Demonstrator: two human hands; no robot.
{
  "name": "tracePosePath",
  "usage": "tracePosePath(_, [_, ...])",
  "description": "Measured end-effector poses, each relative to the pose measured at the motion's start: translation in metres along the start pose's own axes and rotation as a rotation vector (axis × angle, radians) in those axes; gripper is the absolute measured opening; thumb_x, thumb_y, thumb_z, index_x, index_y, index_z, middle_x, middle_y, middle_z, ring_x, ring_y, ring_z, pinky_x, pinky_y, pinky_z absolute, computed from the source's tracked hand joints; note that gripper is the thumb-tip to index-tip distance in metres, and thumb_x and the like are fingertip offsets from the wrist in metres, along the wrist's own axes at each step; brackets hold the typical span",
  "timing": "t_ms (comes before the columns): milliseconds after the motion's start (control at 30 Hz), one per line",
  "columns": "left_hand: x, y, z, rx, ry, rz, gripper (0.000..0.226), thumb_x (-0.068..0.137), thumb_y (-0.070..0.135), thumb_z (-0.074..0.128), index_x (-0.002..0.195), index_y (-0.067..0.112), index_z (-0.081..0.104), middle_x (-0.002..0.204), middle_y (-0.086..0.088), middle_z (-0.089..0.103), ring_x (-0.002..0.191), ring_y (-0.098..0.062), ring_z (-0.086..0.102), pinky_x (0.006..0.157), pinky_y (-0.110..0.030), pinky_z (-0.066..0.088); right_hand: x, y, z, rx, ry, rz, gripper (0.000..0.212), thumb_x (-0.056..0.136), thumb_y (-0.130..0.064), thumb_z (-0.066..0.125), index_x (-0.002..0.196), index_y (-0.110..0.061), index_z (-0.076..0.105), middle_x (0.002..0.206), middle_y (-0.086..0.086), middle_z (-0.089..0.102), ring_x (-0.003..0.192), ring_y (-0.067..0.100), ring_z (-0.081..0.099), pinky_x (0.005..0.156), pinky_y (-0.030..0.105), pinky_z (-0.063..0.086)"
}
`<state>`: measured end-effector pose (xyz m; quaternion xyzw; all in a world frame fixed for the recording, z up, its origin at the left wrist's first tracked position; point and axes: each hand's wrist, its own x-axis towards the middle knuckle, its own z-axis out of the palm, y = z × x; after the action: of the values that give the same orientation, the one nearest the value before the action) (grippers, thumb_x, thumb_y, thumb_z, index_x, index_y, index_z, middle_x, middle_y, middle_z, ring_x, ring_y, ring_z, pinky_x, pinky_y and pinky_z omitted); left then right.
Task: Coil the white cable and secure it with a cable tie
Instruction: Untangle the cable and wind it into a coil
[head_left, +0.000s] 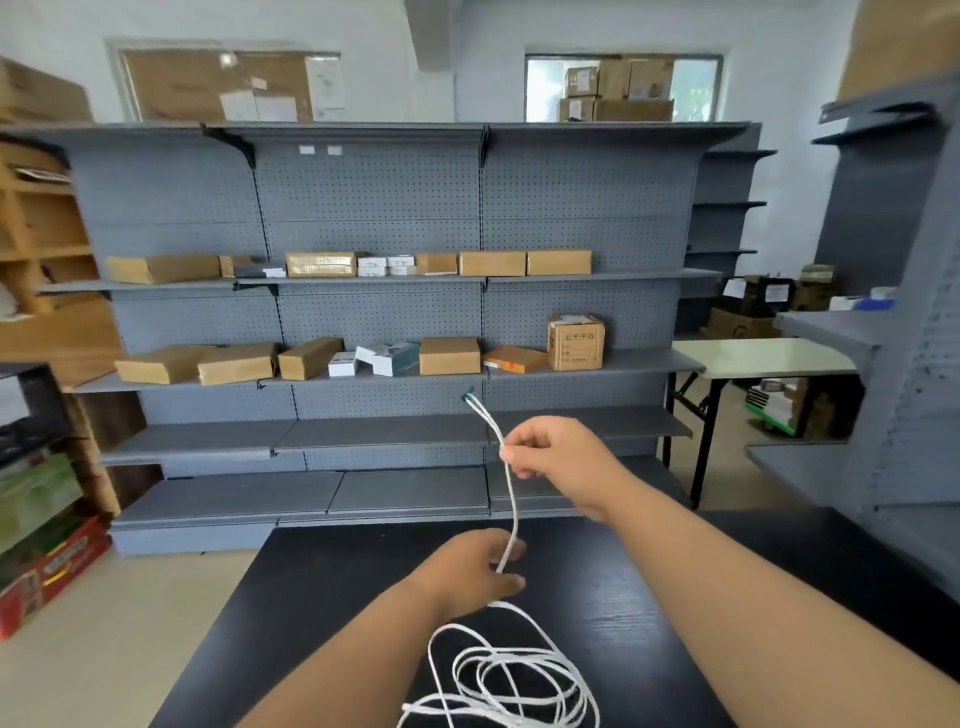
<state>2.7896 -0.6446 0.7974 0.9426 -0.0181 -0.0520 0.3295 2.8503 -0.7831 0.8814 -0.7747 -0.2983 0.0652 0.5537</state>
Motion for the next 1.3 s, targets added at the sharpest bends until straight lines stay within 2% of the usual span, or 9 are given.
tracePosePath(167, [-0.003,-0.006,-0.029,0.055,0.0,-0.014,0.012,0.086,0.023,0.059,0.093,0.025,0.068,0.093,0.009,0.066,0.09,-0.007,0.059,0.081,-0.019,0.043,0.008,-0.017,-0.013,0.225,0.175,-0.03,0.011,0.088,-0.006,0.062,0.081,-0.015,0.064,0.073,0.001,0.062,0.067,0.012,0.057,0.074,0.026,0.052])
tracePosePath(233, [-0.002,-0.011,-0.043,0.023,0.096,-0.046,0.01,0.085,0.023,0.063,0.077,0.03,0.064,0.078,0.013,0.062,0.081,-0.008,0.057,0.069,-0.017,0.041,0.009,-0.014,-0.019,0.283,0.257,-0.017,0.008,0.088,-0.007,0.061,0.083,-0.013,0.064,0.075,0.003,0.062,0.069,0.012,0.057,0.075,0.027,0.052])
tracePosePath(367, [-0.004,-0.011,-0.076,-0.115,0.402,-0.063,0.011,0.084,0.025,0.068,0.08,0.022,0.058,0.082,0.007,0.066,0.071,-0.008,0.058,0.057,-0.018,0.038,0.018,0.004,-0.025,0.367,0.441,0.11,0.006,0.089,-0.013,0.062,0.083,-0.01,0.064,0.072,0.005,0.061,0.067,0.013,0.055,0.079,0.032,0.053])
tracePosePath(567, [-0.002,0.021,-0.121,-0.168,0.705,0.002,0.013,0.085,0.023,0.066,0.075,0.018,0.06,0.083,-0.008,0.07,0.076,-0.02,0.063,0.062,-0.027,0.044,0.029,0.021,-0.022,0.347,0.444,0.338,0.022,0.089,-0.026,0.063,0.073,-0.01,0.063,0.069,0.005,0.06,0.062,0.015,0.054,0.066,0.028,0.05])
tracePosePath(700, [0.0,0.048,-0.144,0.046,0.784,0.103,0.011,0.087,0.023,0.064,0.09,0.012,0.065,0.08,-0.004,0.065,0.078,-0.021,0.061,0.071,-0.03,0.048,0.022,0.005,-0.02,-0.016,0.517,0.208,0.025,0.092,-0.027,0.054,0.077,-0.008,0.063,0.079,0.007,0.065,0.071,0.021,0.059,0.075,0.042,0.053])
tracePosePath(767, [-0.002,0.063,-0.151,0.159,0.791,0.165,0.013,0.087,0.024,0.064,0.092,0.013,0.066,0.084,-0.002,0.065,0.076,-0.019,0.058,0.068,-0.028,0.046,0.016,-0.012,-0.021,-0.146,0.515,0.069,0.024,0.092,-0.033,0.053,0.095,-0.013,0.065,0.095,0.001,0.067,0.09,0.021,0.063,0.087,0.043,0.053])
tracePosePath(900, [-0.003,0.081,-0.157,0.22,0.748,0.216,0.009,0.088,0.023,0.062,0.09,0.017,0.067,0.088,-0.003,0.07,0.083,-0.02,0.062,0.073,-0.032,0.051,0.01,-0.043,-0.018,-0.267,0.131,-0.058,0.035,0.088,-0.04,0.059,0.116,-0.021,0.059,0.111,-0.007,0.062,0.104,0.011,0.057,0.093,0.035,0.048])
tracePosePath(1033, [-0.003,0.082,-0.154,0.174,0.728,0.263,0.005,0.086,0.021,0.065,0.087,0.017,0.068,0.084,-0.002,0.066,0.081,-0.019,0.06,0.074,-0.032,0.05,0.013,-0.049,-0.017,-0.457,0.093,-0.054,0.019,0.086,-0.026,0.065,0.104,-0.02,0.065,0.096,-0.003,0.063,0.089,0.013,0.059,0.086,0.032,0.048])
tracePosePath(1300, [-0.001,0.05,-0.142,-0.212,0.528,0.175,0.008,0.088,0.015,0.062,0.086,0.007,0.061,0.07,-0.001,0.059,0.064,-0.012,0.052,0.066,-0.023,0.044,0.016,-0.058,-0.038,-0.237,0.085,-0.049,0.01,0.09,-0.018,0.06,0.087,-0.014,0.069,0.082,0.004,0.067,0.065,0.009,0.055,0.065,0.017,0.048])
